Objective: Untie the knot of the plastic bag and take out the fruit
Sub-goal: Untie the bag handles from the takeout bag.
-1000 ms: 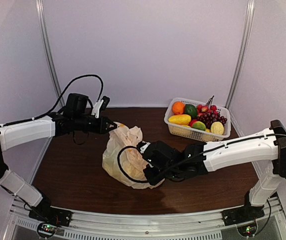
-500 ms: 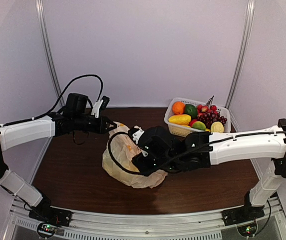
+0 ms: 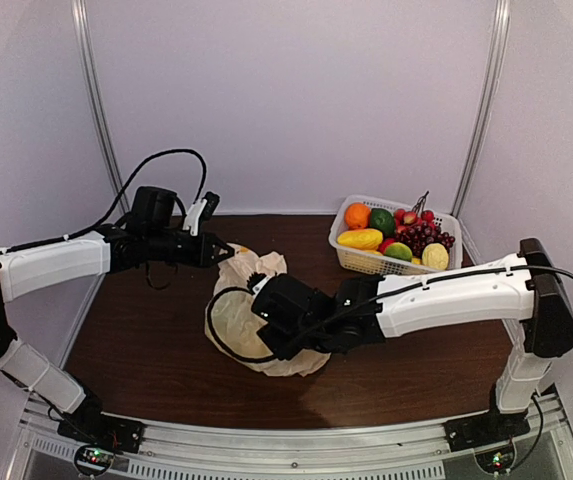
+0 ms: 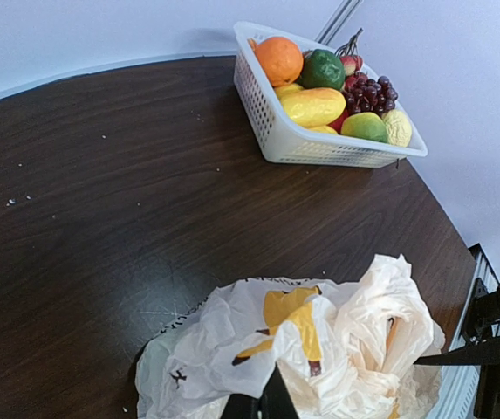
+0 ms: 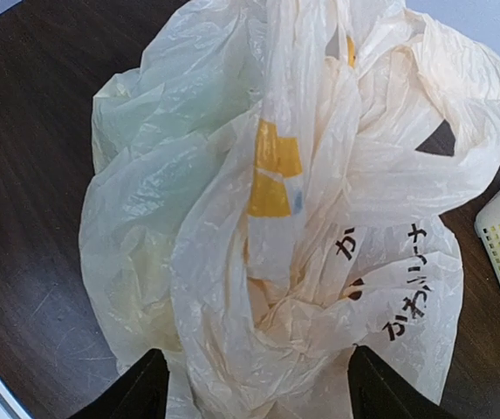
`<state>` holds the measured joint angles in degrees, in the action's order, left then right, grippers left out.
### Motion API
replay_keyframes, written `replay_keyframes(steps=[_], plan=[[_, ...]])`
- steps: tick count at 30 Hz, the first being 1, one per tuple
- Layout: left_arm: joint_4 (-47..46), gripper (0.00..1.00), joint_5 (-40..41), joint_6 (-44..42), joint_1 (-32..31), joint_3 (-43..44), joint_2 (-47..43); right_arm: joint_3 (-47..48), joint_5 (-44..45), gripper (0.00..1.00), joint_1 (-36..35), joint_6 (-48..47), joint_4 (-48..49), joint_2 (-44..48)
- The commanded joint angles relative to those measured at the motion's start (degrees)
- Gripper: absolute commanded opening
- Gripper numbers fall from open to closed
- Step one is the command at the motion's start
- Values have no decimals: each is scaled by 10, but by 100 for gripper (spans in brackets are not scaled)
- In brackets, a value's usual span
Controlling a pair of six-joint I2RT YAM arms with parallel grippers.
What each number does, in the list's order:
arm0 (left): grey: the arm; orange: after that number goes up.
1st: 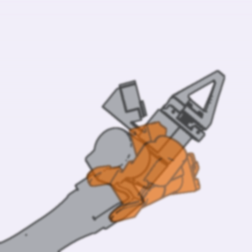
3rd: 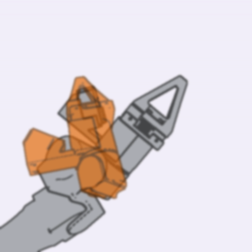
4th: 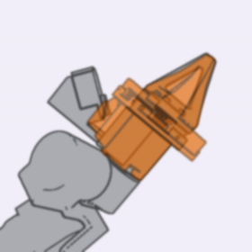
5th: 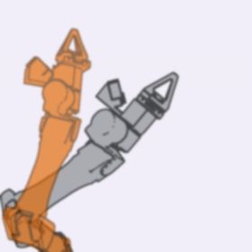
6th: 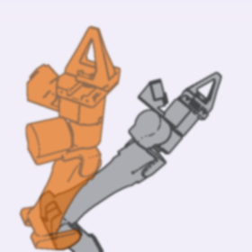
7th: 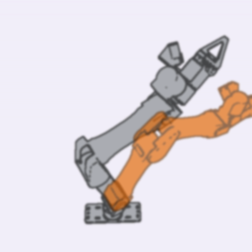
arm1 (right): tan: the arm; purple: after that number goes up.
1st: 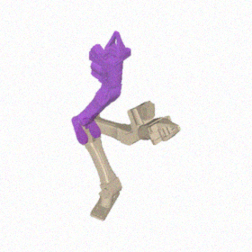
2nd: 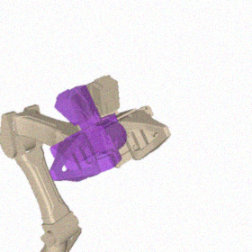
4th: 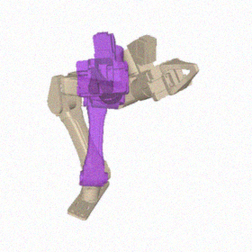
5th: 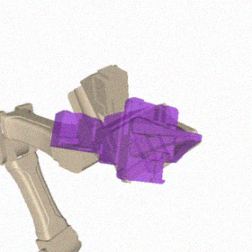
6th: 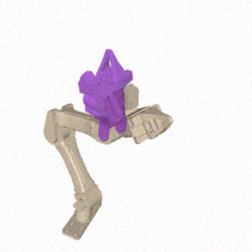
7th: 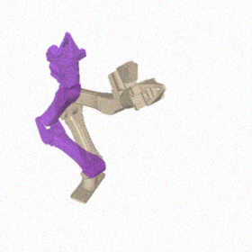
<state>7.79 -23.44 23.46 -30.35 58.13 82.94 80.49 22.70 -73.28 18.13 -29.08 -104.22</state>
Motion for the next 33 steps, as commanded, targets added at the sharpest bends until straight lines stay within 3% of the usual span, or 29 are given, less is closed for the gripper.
replay_keyframes(steps=[1, 6, 13, 33], plan=[[-15, 0, -8, -7, 6, 6, -1, 18, 54, 68, -2, -7, -17, -9], [-14, 0, -7, -7, 6, 6, -1, 15, 55, 34, 0, -1, -14, -11], [-13, 0, -2, -7, 6, 6, -3, -7, 41, 0, 2, 10, 3, 11], [-9, 0, 13, -7, 17, 7, -13, -105, 0, 0, 18, 57, 56, 80]])
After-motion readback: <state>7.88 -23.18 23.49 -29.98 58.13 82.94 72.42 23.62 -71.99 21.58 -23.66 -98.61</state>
